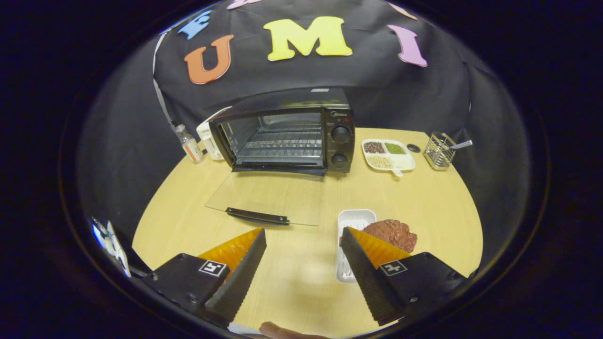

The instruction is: Open the toaster oven, put the food inside, and close the toaster oven door.

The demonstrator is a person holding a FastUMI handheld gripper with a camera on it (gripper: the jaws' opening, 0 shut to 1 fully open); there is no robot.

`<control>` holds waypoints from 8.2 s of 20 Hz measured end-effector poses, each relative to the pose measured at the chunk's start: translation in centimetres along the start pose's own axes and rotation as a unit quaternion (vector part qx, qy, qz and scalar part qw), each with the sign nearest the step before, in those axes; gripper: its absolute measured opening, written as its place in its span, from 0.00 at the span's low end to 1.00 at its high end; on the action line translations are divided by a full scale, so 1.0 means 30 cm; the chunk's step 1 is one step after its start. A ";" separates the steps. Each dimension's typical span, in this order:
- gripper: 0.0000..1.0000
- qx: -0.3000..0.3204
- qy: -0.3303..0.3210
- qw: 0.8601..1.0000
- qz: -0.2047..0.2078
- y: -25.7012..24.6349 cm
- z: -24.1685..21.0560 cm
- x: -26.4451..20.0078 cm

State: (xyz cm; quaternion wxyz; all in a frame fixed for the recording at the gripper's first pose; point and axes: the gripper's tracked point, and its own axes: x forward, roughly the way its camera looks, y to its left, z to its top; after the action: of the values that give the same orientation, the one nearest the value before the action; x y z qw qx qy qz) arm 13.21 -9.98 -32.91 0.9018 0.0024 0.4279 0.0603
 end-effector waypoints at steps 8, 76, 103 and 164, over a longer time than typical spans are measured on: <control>0.99 0.038 0.009 0.999 0.020 -0.314 0.030 -0.030; 0.09 0.132 -0.237 0.959 0.079 0.444 0.505 0.579; 0.71 0.156 -0.221 0.963 -0.003 0.292 0.469 0.578; 0.99 -0.024 -0.177 0.977 -0.120 0.446 0.012 0.404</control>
State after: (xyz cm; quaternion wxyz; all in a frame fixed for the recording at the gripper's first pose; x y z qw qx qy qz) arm 19.67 4.67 -41.29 0.9637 -0.0602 0.2570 -0.0390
